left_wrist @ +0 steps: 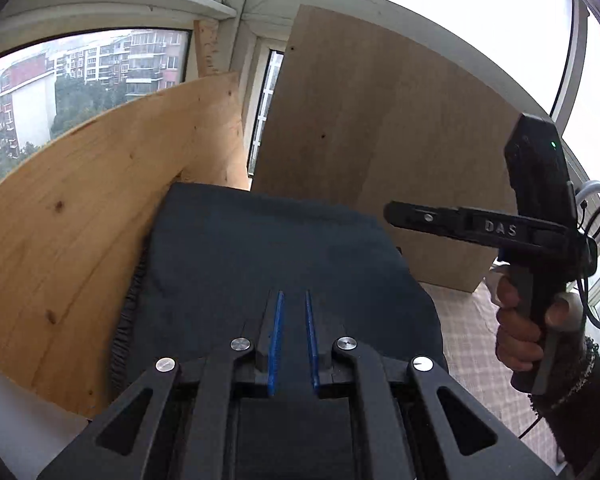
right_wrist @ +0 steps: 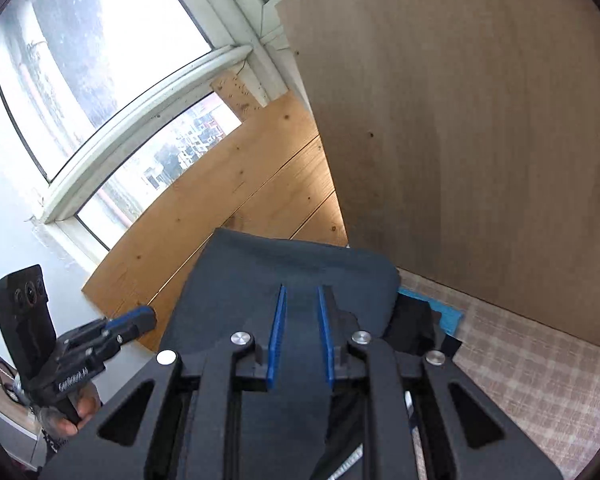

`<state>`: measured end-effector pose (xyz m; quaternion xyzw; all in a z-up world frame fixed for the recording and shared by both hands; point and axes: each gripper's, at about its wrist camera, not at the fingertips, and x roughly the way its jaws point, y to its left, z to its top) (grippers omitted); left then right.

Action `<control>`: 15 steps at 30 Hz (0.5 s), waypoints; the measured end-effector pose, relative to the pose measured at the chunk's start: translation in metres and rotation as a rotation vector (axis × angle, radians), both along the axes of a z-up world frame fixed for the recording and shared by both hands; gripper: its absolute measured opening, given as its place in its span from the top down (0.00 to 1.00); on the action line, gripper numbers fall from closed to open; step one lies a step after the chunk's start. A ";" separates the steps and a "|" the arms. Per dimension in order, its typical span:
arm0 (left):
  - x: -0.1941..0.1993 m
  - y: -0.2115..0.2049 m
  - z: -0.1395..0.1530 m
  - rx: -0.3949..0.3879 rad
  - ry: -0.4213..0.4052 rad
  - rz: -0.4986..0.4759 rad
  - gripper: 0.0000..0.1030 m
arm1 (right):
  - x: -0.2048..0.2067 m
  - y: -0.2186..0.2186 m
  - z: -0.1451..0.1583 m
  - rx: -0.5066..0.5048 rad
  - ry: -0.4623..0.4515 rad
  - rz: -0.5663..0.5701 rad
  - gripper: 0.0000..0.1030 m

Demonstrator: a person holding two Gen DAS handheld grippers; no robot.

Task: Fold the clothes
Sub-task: 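Lift the folded pants with both grippers and carry them to the clothes stack, then lower the pants onto the clothes stack and open both grippers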

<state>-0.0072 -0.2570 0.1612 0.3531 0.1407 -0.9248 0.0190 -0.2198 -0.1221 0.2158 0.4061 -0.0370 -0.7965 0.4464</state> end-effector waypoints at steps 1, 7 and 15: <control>-0.003 0.006 -0.007 -0.003 -0.014 -0.015 0.91 | -0.007 -0.014 -0.006 0.030 0.005 0.009 0.81; -0.018 0.020 -0.044 -0.008 -0.099 -0.034 0.91 | -0.053 0.008 -0.031 0.002 -0.217 -0.050 0.79; -0.024 0.018 -0.041 0.017 -0.100 -0.028 0.91 | -0.055 0.037 -0.052 0.017 -0.308 -0.080 0.79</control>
